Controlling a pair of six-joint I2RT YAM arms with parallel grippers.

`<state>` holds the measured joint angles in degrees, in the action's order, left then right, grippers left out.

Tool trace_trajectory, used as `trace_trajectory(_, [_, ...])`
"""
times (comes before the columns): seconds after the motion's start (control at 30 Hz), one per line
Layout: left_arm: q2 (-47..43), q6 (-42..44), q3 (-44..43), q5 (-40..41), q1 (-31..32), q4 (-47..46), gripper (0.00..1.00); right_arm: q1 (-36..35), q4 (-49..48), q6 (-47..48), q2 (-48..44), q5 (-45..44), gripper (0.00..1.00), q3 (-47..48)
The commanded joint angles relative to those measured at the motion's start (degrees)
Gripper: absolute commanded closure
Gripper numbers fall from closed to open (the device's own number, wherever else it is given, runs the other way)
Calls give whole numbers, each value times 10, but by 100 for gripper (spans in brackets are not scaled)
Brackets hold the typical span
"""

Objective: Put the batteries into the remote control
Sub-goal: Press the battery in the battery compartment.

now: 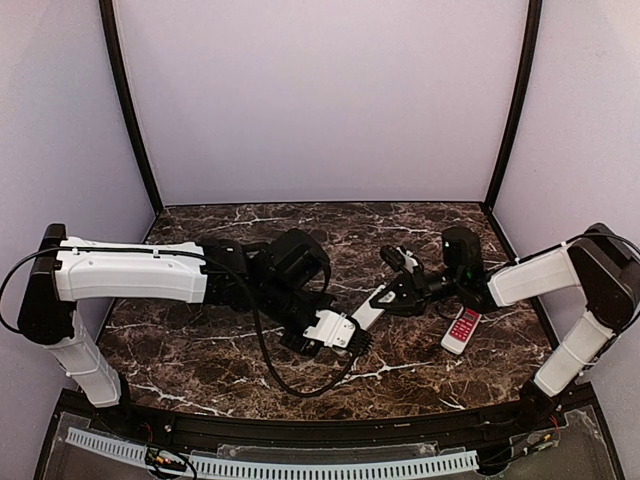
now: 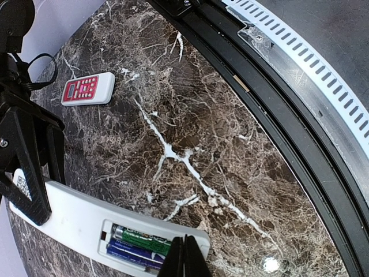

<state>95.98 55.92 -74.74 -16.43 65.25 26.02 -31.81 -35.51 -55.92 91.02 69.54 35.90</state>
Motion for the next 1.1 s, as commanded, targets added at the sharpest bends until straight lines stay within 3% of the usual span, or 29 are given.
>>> trace_trajectory(0.0, [7, -1, 21, 11, -7, 46, 98, -2, -28, -10, -39, 61, 100, 31])
trace_trajectory(0.3, [-13, -9, 12, 20, -7, 21, 89, -2, 105, 81, -31, 34, 100, 50])
trace_trajectory(0.73, [-83, -27, 30, -8, -2, -47, 83, 0, 149, 111, -23, 3, 100, 57])
trace_trajectory(0.93, [-102, -162, 67, 33, -30, -122, 73, 1, 112, 107, -30, 2, 100, 54])
trace_trajectory(1.07, [-96, -262, 61, 37, -61, -115, 67, 1, 103, 108, -35, 3, 100, 57])
